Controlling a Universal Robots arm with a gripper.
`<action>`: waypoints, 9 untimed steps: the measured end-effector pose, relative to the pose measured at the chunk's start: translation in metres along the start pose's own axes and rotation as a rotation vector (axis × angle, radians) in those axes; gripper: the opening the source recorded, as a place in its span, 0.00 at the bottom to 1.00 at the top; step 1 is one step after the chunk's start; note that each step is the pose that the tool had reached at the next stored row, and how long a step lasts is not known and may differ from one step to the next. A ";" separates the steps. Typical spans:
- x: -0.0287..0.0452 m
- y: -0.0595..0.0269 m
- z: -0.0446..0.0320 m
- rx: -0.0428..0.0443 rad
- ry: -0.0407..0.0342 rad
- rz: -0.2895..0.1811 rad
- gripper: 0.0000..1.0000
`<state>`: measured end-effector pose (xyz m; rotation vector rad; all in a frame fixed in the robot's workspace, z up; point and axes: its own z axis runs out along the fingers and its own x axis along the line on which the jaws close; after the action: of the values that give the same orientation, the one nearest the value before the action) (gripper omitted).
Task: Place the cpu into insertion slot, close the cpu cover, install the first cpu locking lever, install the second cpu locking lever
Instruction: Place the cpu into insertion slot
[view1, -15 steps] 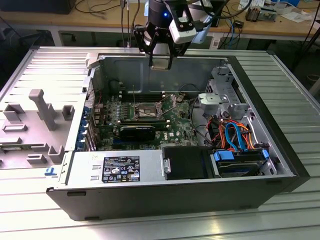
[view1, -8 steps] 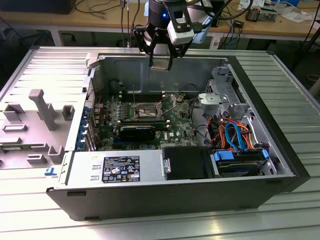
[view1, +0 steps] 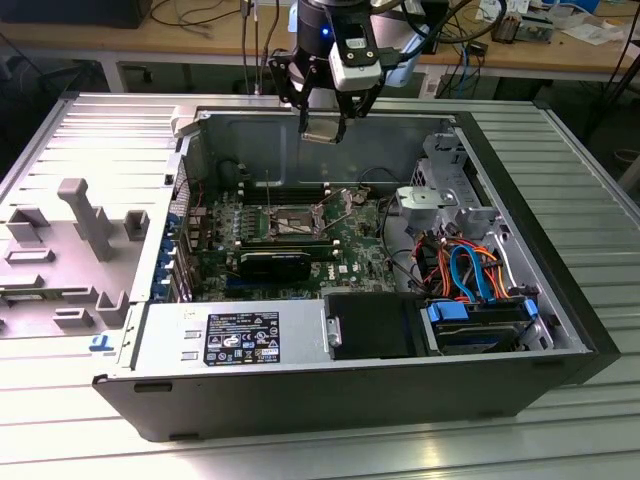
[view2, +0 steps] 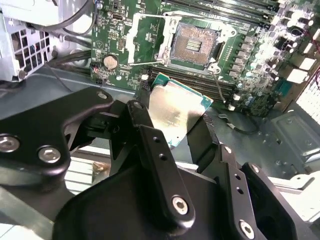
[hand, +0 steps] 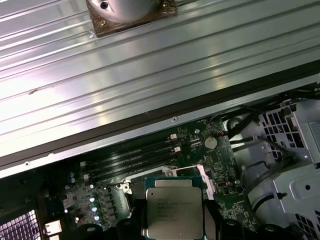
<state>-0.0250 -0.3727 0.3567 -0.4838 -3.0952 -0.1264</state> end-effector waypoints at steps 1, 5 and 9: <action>0.0000 0.0000 0.0001 -0.0002 -0.0008 0.010 0.54; 0.0000 0.0000 0.0005 -0.0007 -0.0032 0.041 0.54; 0.0000 -0.0001 0.0009 -0.0013 -0.0057 0.072 0.54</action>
<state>-0.0250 -0.3727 0.3558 -0.5957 -3.0786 -0.1267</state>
